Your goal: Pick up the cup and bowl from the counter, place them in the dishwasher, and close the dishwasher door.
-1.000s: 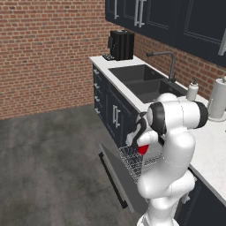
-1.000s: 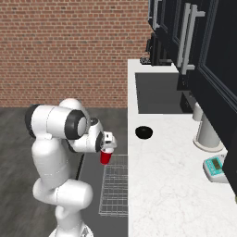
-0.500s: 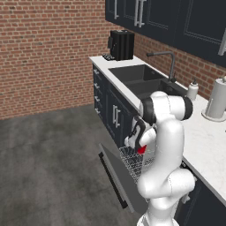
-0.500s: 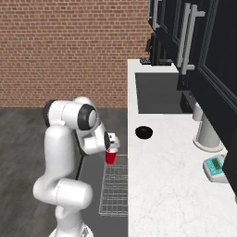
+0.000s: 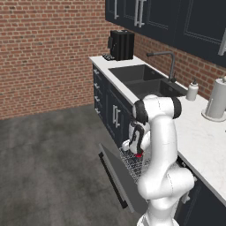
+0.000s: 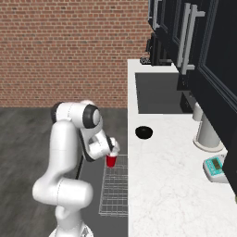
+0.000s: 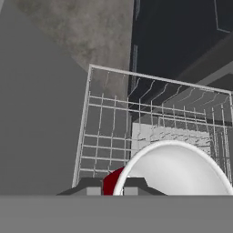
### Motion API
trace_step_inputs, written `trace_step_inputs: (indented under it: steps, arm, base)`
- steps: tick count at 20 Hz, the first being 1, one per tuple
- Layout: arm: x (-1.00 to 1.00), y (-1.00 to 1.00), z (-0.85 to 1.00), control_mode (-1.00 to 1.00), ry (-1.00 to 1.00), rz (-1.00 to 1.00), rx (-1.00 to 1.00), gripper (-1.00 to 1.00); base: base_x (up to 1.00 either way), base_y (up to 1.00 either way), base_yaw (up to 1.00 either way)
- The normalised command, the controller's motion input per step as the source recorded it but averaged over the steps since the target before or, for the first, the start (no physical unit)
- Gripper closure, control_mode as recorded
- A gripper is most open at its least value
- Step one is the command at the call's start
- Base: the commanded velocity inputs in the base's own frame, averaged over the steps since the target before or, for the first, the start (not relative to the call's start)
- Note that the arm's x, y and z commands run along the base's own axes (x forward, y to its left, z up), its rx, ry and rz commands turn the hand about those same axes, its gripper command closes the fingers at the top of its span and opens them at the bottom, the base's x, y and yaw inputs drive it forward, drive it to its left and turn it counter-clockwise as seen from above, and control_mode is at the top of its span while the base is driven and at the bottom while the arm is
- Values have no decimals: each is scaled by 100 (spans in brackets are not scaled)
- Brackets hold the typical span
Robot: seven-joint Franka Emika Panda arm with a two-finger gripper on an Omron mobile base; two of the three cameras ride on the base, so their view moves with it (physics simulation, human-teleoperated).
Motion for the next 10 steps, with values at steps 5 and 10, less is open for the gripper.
trace_step_inputs:
  steps: [5, 10]
  arm:
    - [26, -5, -29, -100, 0, 0, 0, 100]
    - [26, -5, -21, -100, 0, 0, 0, 100]
  base:
    - [0, 0, 0]
    - [0, 0, 0]
